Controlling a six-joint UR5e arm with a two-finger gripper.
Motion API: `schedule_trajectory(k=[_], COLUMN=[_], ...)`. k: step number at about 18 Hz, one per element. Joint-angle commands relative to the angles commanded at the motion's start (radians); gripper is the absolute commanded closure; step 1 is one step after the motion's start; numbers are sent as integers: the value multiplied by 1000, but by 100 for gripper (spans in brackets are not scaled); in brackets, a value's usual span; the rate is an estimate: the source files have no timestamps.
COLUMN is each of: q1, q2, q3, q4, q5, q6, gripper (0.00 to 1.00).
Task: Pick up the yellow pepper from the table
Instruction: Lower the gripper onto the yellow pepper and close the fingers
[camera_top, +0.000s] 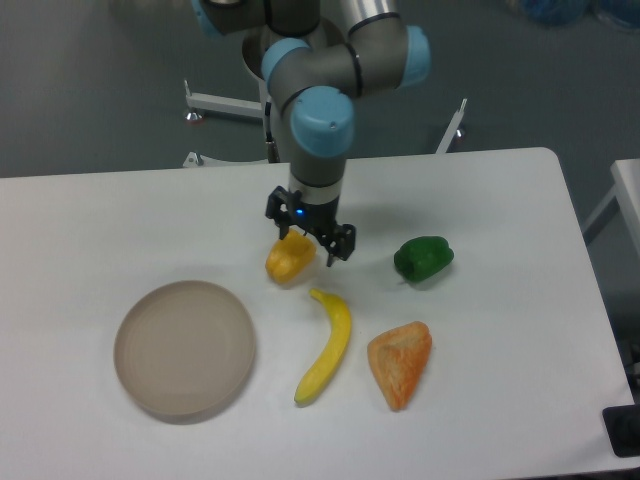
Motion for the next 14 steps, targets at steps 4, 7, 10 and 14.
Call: schedule_trajectory(k=[4,7,10,14], q1=[-20,-23,-28,-32], q2=[-5,-8,-18,-20], q3=[-5,-23,-26,-35], q4=[-3,-3,-2,-3], q5=[6,26,40,41], q6=[6,8,15,31], gripper=[0,0,0,0])
